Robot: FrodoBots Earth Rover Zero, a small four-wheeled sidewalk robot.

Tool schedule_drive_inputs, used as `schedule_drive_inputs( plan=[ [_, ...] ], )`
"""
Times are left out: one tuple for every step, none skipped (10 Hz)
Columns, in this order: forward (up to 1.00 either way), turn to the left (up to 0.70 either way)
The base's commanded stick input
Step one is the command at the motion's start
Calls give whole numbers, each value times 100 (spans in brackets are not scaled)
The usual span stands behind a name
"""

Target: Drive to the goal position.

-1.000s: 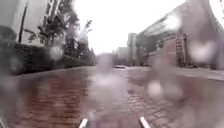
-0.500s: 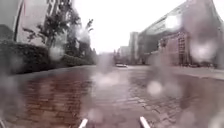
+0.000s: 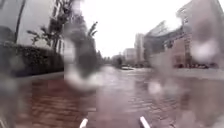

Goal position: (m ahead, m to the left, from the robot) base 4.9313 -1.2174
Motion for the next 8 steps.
schedule_drive_inputs(
  plan=[
    [70, 0],
    [70, 0],
    [70, 0],
    [70, 0],
    [70, 0],
    [70, 0],
    [70, 0],
    [70, 0]
  ],
)
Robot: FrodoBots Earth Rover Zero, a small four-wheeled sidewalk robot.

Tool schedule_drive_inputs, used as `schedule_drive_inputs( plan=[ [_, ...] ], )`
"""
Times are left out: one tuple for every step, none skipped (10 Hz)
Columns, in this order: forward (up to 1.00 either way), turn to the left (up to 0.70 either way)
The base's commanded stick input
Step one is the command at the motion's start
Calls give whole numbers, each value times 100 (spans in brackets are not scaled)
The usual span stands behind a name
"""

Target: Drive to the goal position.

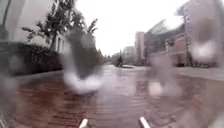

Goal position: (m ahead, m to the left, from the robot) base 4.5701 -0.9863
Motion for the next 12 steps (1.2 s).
schedule_drive_inputs(
  plan=[
    [70, 9],
    [70, 14],
    [70, 14],
    [70, 14],
    [70, 5],
    [70, 0],
    [70, 0],
    [70, 0],
    [70, 6],
    [70, 14],
    [70, 14],
    [70, 7]
  ],
)
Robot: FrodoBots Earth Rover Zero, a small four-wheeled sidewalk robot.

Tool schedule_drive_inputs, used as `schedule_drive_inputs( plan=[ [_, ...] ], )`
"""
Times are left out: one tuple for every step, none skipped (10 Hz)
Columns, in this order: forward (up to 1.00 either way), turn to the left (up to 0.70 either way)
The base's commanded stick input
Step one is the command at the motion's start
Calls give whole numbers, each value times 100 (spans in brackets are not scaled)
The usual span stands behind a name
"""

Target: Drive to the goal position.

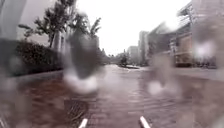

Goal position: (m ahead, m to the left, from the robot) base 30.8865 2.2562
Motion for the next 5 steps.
schedule_drive_inputs(
  plan=[
    [70, 0],
    [70, 0],
    [70, 0],
    [70, 0],
    [70, 0]
  ],
)
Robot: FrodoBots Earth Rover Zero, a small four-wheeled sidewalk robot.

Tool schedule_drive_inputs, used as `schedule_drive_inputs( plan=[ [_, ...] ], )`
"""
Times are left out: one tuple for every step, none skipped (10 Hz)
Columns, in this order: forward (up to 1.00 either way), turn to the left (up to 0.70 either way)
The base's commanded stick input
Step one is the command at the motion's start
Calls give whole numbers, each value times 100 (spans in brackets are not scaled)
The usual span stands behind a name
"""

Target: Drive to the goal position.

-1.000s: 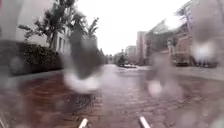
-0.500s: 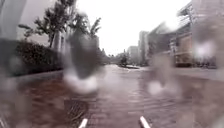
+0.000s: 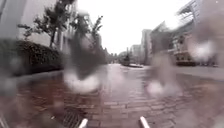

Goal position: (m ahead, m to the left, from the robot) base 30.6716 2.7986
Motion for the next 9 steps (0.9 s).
schedule_drive_inputs(
  plan=[
    [70, 0],
    [70, 0],
    [70, 0],
    [70, 0],
    [70, 0],
    [70, 0],
    [70, 0],
    [70, 0],
    [70, 0]
  ],
)
